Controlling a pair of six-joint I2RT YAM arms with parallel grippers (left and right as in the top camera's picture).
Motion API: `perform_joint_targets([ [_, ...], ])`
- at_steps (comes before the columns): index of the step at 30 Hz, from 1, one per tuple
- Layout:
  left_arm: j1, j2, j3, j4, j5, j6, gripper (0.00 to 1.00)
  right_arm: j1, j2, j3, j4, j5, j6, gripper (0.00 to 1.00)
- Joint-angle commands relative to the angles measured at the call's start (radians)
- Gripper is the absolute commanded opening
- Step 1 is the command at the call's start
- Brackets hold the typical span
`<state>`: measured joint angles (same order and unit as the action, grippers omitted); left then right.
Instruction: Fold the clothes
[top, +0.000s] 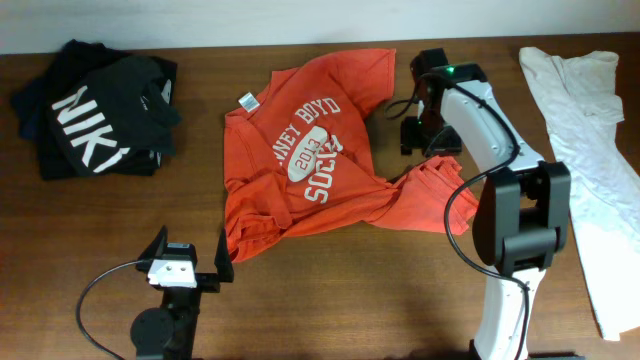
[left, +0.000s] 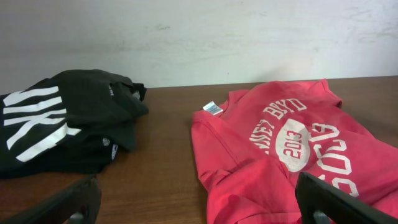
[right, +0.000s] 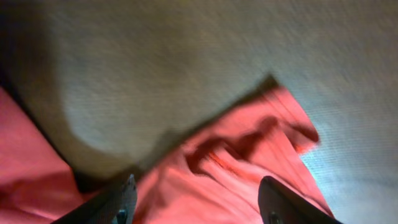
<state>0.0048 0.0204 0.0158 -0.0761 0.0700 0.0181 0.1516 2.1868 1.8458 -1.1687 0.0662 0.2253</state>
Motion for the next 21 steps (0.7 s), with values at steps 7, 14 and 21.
perform_joint_targets([
  [7,-0.005,-0.006,-0.007,0.0,-0.007,-0.006,0.99,0.021,0.095,0.006,0.024,-0.008,-0.039,0.6],
  [14,-0.005,-0.006,-0.007,0.0,-0.007,-0.006,0.99,0.021,0.111,0.005,0.022,-0.011,-0.038,0.49],
  [21,-0.005,-0.006,-0.007,0.0,-0.007,-0.006,0.99,0.032,0.111,-0.015,0.033,-0.01,-0.038,0.5],
])
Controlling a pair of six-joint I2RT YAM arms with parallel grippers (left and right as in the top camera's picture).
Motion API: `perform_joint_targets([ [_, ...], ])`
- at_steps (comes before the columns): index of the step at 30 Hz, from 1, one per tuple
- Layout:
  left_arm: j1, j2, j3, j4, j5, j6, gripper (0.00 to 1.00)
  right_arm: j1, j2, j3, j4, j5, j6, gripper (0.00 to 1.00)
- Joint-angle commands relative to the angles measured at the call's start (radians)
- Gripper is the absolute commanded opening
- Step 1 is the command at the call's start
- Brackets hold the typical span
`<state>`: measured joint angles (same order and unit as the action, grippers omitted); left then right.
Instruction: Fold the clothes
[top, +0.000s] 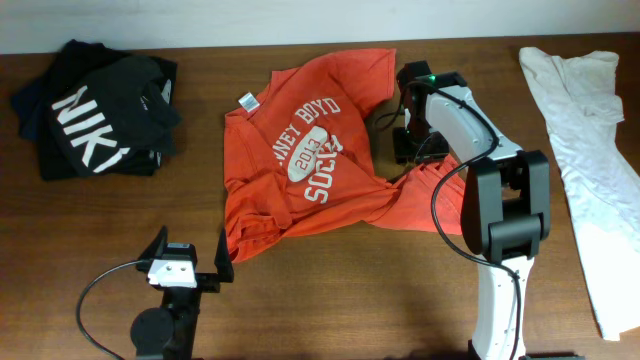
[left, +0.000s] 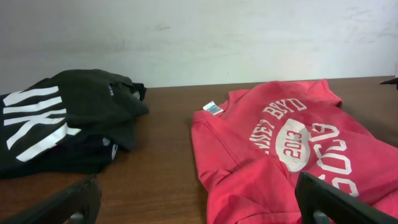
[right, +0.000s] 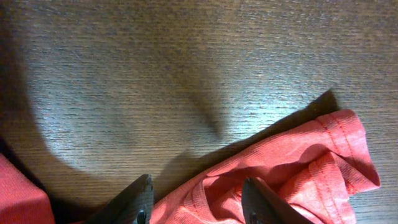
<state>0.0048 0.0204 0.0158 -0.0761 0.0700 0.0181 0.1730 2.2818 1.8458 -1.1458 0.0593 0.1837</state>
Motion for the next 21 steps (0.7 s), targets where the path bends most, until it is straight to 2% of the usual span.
perform_joint_targets([
  [1,-0.005,-0.006,-0.007,0.0,-0.007,-0.006,0.99,0.011,0.016,-0.021,0.018,-0.003,0.003,0.5],
  [8,-0.005,-0.006,-0.007,0.0,-0.007,-0.006,0.99,0.01,0.016,-0.073,0.055,0.002,0.003,0.5],
  [9,-0.005,-0.006,-0.007,0.0,-0.007,-0.006,0.99,0.01,0.016,-0.073,0.058,0.002,0.003,0.44],
  [11,-0.005,-0.006,-0.007,0.0,-0.007,-0.006,0.99,0.01,0.016,-0.073,0.062,0.007,0.004,0.27],
  [16,-0.005,-0.006,-0.007,0.0,-0.007,-0.006,0.99,0.01,0.014,0.015,-0.042,0.106,0.03,0.04],
  [21,-0.005,-0.006,-0.007,0.0,-0.007,-0.006,0.99,0.009,0.002,0.181,-0.238,0.185,0.168,0.04],
])
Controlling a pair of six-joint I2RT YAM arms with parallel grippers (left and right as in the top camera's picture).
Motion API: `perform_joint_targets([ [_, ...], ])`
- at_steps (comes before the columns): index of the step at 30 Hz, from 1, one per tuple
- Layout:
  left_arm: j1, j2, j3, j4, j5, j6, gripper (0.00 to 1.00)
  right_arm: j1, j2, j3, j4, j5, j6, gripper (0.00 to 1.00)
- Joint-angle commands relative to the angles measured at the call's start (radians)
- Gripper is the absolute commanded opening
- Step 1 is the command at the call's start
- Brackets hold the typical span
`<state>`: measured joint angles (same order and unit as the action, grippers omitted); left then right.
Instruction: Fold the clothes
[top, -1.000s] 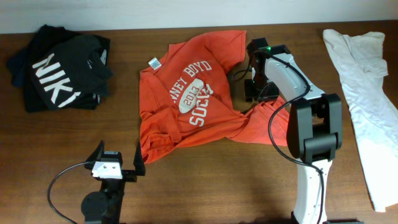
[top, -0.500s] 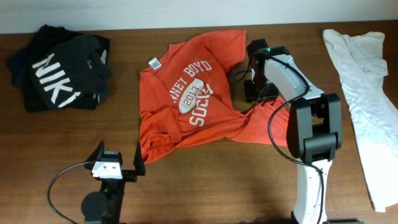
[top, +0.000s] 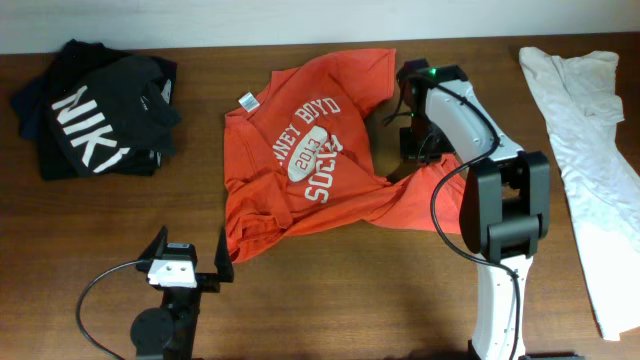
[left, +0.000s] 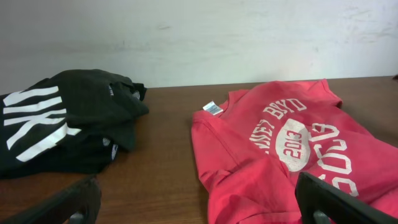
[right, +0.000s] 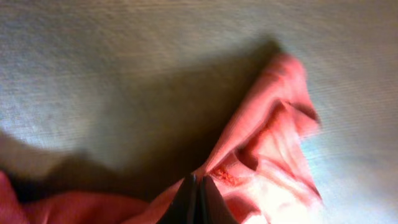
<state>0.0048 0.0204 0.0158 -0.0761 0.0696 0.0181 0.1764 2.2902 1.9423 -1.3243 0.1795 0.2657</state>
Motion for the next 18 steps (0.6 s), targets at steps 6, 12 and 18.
perform_joint_targets([
  [6,-0.005,-0.006,-0.007,0.0,-0.007,-0.006,0.99,0.006,-0.111,0.145,-0.287,0.078,0.216,0.04],
  [12,-0.005,-0.006,-0.007,0.0,-0.007,-0.006,0.99,0.006,-0.23,-0.006,-0.375,0.099,0.305,0.04],
  [18,-0.005,-0.006,-0.007,0.0,-0.007,-0.006,0.99,0.005,-0.65,-0.527,-0.212,0.125,0.4,0.04],
])
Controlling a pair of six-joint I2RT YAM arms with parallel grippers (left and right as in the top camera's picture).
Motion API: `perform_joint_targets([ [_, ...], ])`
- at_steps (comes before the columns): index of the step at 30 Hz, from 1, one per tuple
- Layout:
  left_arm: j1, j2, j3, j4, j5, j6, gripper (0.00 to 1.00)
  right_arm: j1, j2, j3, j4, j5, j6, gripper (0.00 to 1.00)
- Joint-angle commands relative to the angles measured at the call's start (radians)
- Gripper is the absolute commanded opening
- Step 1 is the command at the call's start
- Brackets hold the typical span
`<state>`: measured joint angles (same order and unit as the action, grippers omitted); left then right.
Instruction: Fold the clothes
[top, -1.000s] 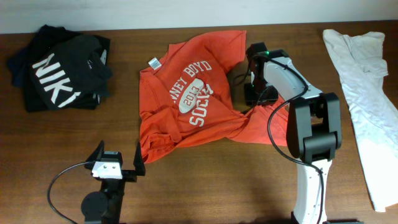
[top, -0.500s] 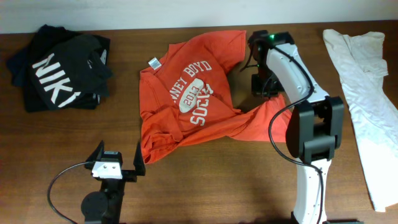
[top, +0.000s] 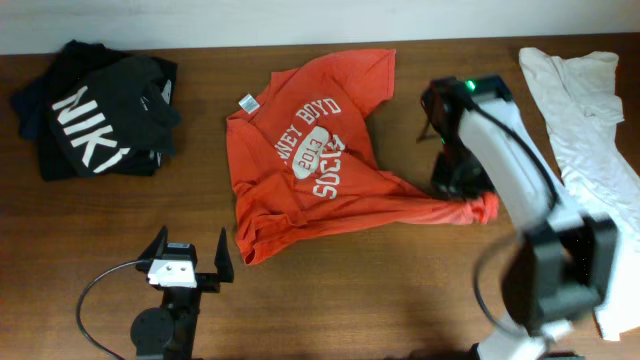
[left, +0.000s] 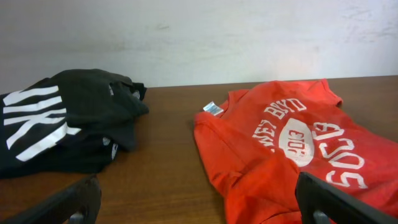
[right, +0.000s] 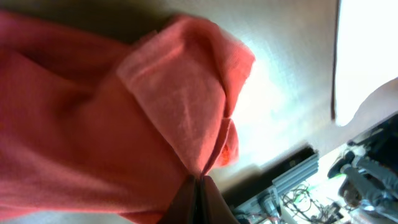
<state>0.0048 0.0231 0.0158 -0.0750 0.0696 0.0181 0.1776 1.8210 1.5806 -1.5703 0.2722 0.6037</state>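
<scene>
An orange T-shirt with white lettering (top: 310, 150) lies crumpled at the table's middle, one sleeve (top: 470, 208) stretched out to the right. My right gripper (top: 462, 192) is shut on that sleeve; in the right wrist view its jaws (right: 198, 186) pinch the orange cloth (right: 174, 106). My left gripper (top: 185, 262) stands open at the front left, its fingers (left: 74, 202) wide apart with nothing between them, just short of the shirt's lower hem (left: 267, 186).
A pile of black clothes with white lettering (top: 95, 105) sits at the back left. A white garment (top: 590, 150) lies along the right edge. Bare wood (top: 350, 290) spans the front of the table.
My right gripper, shut on the sleeve, has moved right and toward the front. The sleeve is now pulled out long, and the shirt's body has shifted a little to the right.
My right gripper was open over the bunched sleeve beside the shirt. It narrowed above the sleeve, then was shut on it. Now the sleeve is drawn out to the right. The left gripper stayed open and still throughout.
</scene>
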Motion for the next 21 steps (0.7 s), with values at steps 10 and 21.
perform_joint_targets([
  [10,-0.005,-0.009,-0.007,-0.002,-0.007,-0.006,0.99,-0.163,-0.552,-0.492,0.216,-0.199,0.039,0.99],
  [21,-0.005,-0.01,-0.006,0.094,0.4,-0.006,0.99,-0.162,-0.552,-0.492,0.32,-0.269,0.041,0.99],
])
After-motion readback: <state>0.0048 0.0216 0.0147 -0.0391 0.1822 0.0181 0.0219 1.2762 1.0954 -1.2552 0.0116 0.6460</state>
